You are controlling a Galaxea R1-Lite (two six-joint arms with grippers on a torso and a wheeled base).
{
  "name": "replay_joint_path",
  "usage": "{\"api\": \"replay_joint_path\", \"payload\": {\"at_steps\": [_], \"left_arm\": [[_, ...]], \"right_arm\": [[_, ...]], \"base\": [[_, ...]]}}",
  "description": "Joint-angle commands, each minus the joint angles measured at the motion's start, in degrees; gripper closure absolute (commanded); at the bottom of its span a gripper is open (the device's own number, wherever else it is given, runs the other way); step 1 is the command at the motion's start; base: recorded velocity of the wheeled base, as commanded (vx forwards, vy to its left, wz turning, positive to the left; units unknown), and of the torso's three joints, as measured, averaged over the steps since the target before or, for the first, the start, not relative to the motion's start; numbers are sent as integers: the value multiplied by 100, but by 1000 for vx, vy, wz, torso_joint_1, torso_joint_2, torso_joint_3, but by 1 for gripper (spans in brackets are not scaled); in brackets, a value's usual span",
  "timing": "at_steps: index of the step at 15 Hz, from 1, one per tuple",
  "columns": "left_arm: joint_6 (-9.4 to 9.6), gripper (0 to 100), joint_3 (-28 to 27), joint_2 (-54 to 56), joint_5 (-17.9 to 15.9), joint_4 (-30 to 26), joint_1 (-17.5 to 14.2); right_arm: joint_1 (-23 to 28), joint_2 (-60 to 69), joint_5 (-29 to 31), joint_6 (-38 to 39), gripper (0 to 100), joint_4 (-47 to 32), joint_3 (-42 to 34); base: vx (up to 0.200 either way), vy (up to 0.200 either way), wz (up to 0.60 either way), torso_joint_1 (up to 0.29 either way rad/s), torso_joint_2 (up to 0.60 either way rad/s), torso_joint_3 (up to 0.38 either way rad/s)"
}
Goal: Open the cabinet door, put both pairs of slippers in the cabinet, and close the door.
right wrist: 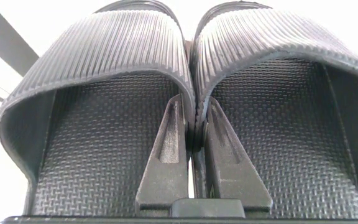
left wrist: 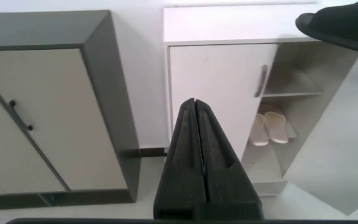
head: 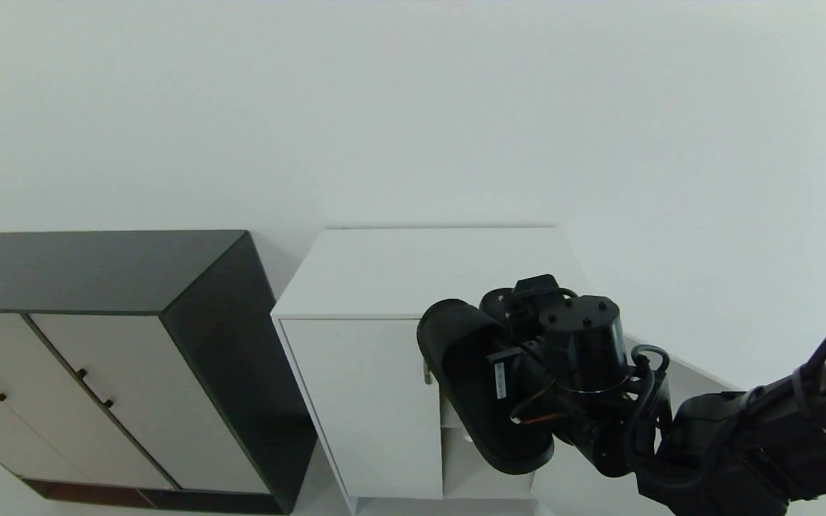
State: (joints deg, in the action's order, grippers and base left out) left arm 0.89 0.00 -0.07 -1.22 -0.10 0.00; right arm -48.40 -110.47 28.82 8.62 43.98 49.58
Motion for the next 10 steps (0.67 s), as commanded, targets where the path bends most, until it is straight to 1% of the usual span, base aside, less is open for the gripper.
{"api": "replay_joint_path", "payload": {"at_steps": [1,7,10], "left_arm": [[-1,100,0,-1,-1,1,0],[-1,100,0,-1,-1,1,0],[-1,100,0,-1,16,1,0]], "right_arm": [[14,-10,1,-36,100,5,-36],[23,-10,-8,-36,100,163,-115],[23,-1,-34,-238,100,321,-221]], "base": [[0,0,0,0,0,0],[0,0,0,0,0,0],[0,0,0,0,0,0]]}}
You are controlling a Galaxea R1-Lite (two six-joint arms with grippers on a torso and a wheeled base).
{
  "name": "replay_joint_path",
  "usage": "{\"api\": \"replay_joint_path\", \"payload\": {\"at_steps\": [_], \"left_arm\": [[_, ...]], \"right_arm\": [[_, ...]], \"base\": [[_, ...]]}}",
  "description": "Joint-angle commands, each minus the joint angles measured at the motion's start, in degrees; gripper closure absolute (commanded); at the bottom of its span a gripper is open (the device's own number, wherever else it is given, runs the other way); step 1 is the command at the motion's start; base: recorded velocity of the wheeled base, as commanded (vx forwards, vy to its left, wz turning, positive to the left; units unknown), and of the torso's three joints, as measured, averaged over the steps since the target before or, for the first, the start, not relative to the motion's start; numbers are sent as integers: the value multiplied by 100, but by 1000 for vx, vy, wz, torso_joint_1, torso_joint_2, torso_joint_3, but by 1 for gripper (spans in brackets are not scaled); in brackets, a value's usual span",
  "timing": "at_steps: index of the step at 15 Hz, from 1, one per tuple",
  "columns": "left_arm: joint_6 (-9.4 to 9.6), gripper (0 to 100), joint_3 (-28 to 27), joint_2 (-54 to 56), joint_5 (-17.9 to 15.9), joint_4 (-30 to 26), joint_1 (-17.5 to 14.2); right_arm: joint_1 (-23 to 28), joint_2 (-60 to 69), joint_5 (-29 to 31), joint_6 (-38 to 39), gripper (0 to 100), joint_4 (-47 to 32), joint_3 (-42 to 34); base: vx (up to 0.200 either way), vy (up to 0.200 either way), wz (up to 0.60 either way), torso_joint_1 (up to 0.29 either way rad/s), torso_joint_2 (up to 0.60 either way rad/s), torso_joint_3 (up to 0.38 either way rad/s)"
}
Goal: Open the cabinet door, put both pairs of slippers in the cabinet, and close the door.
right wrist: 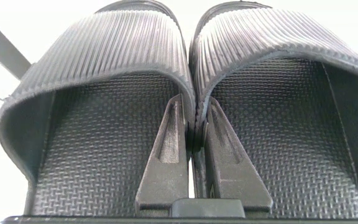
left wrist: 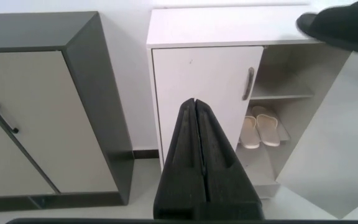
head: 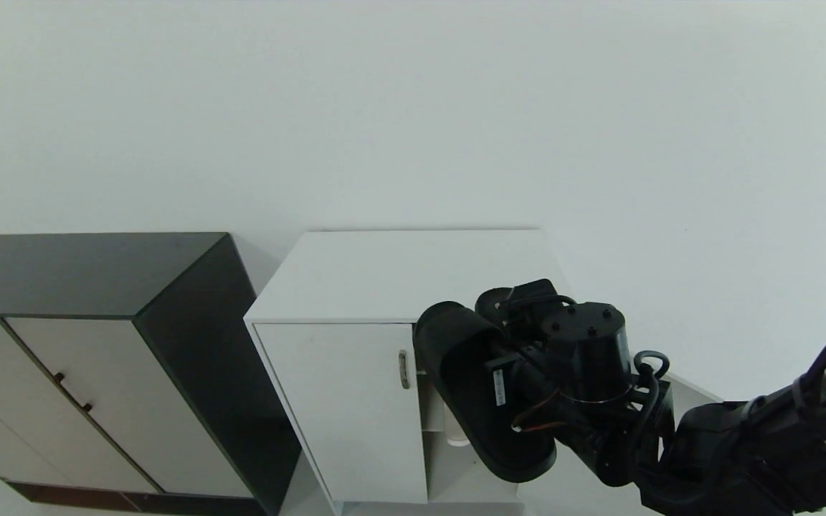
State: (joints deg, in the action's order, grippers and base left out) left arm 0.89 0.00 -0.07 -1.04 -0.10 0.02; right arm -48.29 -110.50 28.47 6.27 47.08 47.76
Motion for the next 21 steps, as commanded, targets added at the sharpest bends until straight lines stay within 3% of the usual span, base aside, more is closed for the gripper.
{"api": "replay_joint_path", "payload": {"at_steps": [1,11,21], "left_arm": [[-1,100,0,-1,-2,1,-2],[-1,100,0,-1,-2,1,-2],[-1,100,0,-1,-2,1,-2]], "right_arm": [[12,10,-8,-3,100,108,-48],[100,-7,-16,6,100,680,-514],[100,-192,-16,-3,100,803,-531]], "base": [[0,0,0,0,0,0],[0,0,0,-10,20,13],[0,0,0,-165,379,212]]}}
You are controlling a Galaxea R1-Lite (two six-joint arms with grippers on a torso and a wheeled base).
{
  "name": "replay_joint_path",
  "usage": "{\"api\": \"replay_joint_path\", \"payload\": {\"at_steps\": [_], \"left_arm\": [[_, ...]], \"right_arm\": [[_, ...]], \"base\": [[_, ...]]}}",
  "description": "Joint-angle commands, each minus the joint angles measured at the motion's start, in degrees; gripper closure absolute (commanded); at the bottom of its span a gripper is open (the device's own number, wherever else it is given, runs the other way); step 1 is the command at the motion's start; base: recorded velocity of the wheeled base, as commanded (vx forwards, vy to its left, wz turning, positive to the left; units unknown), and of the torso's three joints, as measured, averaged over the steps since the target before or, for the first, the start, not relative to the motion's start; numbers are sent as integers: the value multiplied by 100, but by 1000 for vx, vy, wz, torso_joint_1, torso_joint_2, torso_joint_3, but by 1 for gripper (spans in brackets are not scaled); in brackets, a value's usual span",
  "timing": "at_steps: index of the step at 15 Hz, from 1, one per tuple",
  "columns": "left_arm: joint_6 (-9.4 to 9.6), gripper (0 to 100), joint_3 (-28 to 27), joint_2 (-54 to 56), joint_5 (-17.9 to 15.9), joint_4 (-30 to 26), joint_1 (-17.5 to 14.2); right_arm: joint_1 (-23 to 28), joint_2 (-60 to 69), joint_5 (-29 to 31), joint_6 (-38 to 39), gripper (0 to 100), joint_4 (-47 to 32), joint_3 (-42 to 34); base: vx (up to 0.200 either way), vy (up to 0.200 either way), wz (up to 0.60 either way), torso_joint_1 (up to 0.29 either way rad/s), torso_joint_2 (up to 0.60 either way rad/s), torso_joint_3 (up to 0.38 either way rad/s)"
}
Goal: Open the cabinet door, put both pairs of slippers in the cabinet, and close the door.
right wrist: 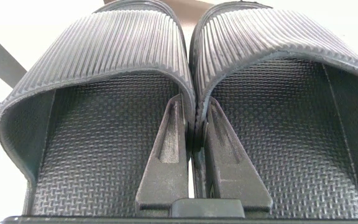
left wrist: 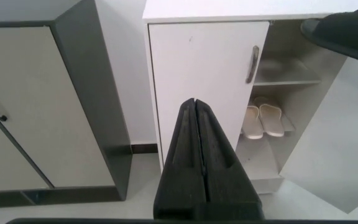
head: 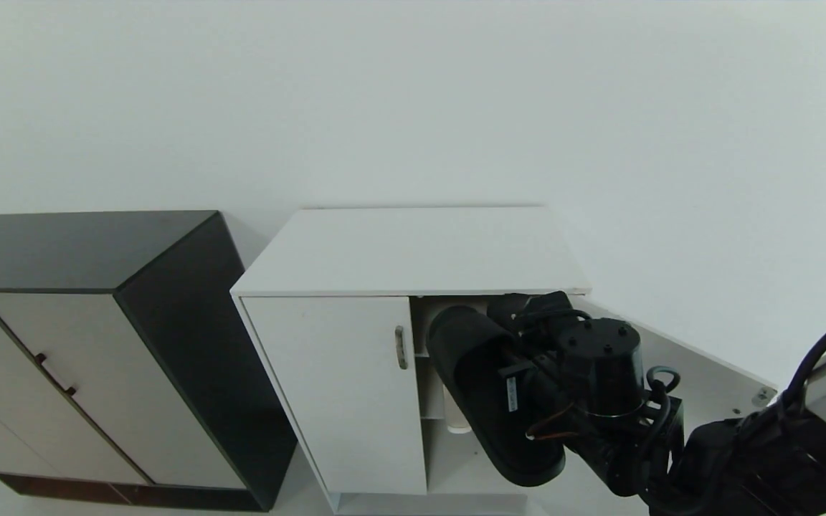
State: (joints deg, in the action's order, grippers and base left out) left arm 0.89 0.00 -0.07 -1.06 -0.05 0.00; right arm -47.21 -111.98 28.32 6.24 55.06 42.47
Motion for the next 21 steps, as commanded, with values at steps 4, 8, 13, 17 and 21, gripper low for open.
{"api": "replay_joint_path", "payload": {"at_steps": [4,8,13,17,21], "left_arm": [[-1,100,0,-1,1,-4,0],[-1,100,0,-1,1,5,0],[-10,100,0,-1,1,5,0],[-19,100,0,-1,1,5,0],[-19,100,0,-1,1,5,0]], "right_arm": [[-7,-61,7,0,100,4,-2],[28,-148,-2,9,100,13,-2],[72,-210,-11,0,100,4,-20],[72,-368,-2,17,100,127,-37],[72,-430,-2,-9,100,294,-64]], "base": [[0,0,0,-233,546,312],[0,0,0,-220,538,314],[0,0,0,-196,511,315],[0,0,0,-165,486,315],[0,0,0,-132,470,334]]}}
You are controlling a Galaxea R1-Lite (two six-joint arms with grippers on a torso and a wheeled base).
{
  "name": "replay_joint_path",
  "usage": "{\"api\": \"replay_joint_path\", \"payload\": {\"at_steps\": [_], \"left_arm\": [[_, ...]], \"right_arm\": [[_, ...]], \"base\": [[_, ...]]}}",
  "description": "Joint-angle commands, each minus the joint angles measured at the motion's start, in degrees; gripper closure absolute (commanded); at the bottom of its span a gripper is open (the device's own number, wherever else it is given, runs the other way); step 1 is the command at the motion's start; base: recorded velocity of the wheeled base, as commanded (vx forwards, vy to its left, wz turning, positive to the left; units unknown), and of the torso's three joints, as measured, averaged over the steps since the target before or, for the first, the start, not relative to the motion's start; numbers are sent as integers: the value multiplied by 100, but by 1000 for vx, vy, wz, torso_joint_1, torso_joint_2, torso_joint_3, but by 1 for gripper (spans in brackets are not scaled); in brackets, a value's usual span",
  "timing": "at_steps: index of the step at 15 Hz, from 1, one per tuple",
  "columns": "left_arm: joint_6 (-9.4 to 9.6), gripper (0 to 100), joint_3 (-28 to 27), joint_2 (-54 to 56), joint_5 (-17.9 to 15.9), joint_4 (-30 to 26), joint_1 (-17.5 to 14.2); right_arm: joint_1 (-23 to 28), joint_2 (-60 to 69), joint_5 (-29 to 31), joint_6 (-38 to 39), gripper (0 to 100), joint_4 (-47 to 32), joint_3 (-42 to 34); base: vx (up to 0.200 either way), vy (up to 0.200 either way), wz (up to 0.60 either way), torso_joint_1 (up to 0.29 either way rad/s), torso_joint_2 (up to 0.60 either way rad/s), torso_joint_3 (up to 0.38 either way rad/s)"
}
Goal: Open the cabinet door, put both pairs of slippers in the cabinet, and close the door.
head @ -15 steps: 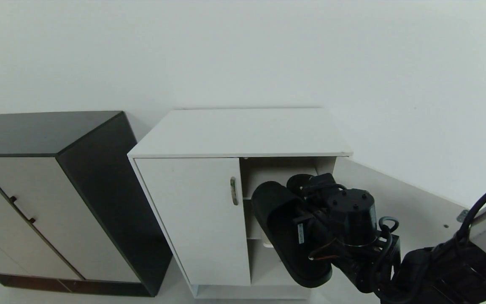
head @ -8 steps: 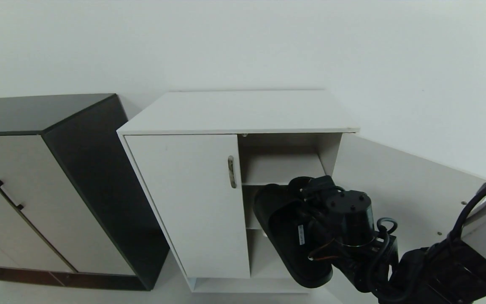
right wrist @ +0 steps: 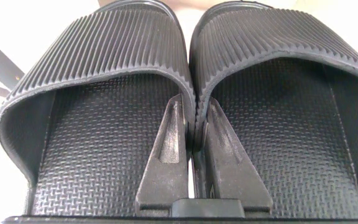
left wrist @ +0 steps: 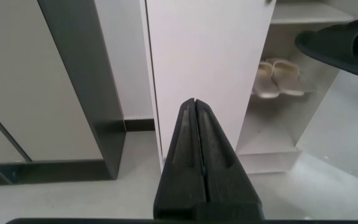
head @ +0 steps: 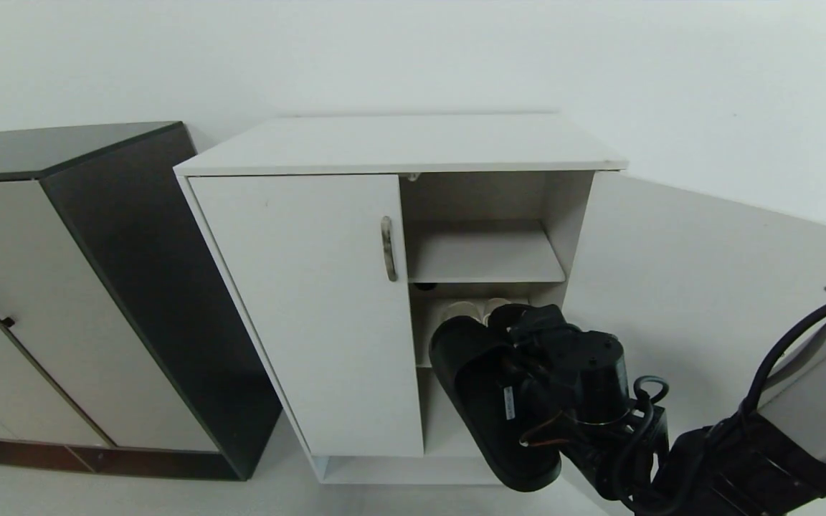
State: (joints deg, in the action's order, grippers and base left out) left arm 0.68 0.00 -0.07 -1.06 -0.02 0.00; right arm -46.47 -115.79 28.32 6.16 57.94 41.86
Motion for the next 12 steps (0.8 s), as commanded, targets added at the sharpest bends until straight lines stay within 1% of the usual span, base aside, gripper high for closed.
{"api": "replay_joint_path", "payload": {"at_steps": [1,5,8,11,12], "left_arm": [[2,100,0,-1,1,2,0],[11,100,0,-1,1,2,0],[11,100,0,-1,-8,2,0],[11,100,0,-1,-8,2,0],[11,100,0,-1,-8,-6,0]], "right_arm": [[-2,-58,-2,0,100,7,-3],[-11,-76,-2,0,100,15,-3],[-11,-76,7,0,100,7,6],[-29,-76,7,-9,100,86,24],[-55,-76,-2,-194,100,226,15]], "base": [[0,0,0,-110,452,354],[0,0,0,-85,446,364],[0,0,0,-30,435,391],[0,0,0,-2,147,134],[0,0,0,2,51,41]]}}
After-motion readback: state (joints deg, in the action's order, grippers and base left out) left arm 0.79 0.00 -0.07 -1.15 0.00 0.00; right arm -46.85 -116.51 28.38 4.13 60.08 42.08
